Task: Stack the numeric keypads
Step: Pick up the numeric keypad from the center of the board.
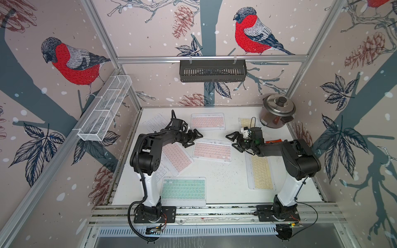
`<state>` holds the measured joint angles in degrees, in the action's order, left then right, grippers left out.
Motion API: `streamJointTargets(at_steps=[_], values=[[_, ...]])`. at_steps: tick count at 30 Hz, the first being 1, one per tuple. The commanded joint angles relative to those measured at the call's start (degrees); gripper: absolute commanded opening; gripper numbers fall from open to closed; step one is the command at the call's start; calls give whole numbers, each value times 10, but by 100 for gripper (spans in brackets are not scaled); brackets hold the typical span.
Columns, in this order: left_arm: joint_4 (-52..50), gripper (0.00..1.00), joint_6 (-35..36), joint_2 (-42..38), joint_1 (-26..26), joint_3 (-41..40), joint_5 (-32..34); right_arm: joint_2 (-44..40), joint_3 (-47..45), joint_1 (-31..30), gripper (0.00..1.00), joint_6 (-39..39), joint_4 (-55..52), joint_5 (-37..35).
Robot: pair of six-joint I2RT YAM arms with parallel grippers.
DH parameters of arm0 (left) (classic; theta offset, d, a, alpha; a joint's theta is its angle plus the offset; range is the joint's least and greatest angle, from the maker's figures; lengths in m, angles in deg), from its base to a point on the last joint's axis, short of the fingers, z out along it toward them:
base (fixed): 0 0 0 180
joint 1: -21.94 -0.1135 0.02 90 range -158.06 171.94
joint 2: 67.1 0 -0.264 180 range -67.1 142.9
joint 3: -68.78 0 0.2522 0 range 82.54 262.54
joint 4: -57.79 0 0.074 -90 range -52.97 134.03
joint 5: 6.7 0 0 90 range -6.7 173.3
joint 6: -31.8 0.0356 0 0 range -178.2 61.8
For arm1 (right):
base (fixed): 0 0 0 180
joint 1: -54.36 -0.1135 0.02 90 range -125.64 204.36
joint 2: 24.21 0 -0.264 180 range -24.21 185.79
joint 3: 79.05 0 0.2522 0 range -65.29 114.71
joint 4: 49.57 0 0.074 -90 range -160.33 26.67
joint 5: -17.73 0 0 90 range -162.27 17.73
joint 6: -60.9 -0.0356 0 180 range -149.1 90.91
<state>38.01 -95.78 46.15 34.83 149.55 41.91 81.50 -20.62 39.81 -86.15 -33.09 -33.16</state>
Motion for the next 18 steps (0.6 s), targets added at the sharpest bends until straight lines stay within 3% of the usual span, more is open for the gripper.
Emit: streamJointTargets(at_steps=[1,18], values=[[-65,94,-1,10,1,-6,45,8,-2,0,100,1,13,-7],[-65,94,0,13,2,-6,45,21,17,6,100,40,-6,-56]])
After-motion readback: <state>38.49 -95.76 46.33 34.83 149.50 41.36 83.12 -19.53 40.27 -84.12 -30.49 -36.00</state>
